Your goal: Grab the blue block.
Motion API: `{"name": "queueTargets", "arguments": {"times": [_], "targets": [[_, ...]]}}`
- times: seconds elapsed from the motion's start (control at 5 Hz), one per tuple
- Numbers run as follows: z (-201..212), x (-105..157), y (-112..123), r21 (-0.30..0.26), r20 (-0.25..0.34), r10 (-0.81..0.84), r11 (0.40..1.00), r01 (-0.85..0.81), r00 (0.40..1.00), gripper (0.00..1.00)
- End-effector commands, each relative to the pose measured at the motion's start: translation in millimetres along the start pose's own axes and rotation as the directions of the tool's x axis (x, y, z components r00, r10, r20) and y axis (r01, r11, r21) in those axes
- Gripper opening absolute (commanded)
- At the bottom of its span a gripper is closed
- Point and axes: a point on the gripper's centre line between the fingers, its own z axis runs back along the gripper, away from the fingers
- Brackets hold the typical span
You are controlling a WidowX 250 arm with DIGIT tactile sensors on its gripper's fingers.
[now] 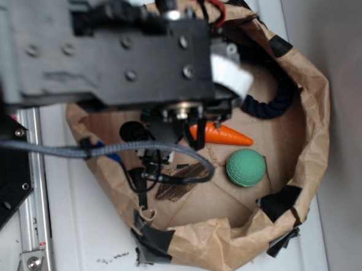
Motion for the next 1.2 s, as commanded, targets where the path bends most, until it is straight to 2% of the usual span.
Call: {"name": "queueTargets", "arguments": {"times": [0.0, 0.6, 0.8, 1.0], "targets": [[-17, -17, 6, 0.040, -0.015, -0.089, 0.995, 0.090, 0.996, 1.00], [-17, -17, 6, 0.040, -0.015, -0.089, 0.995, 0.090, 0.996, 1.00], [-53, -18, 0, 0.063, 0.066, -0.146, 0.988, 0.142, 0.987, 1.00], [-62, -18, -11, 0.126, 0.105, -0.333, 0.939, 0.320, 0.937, 1.00]]}}
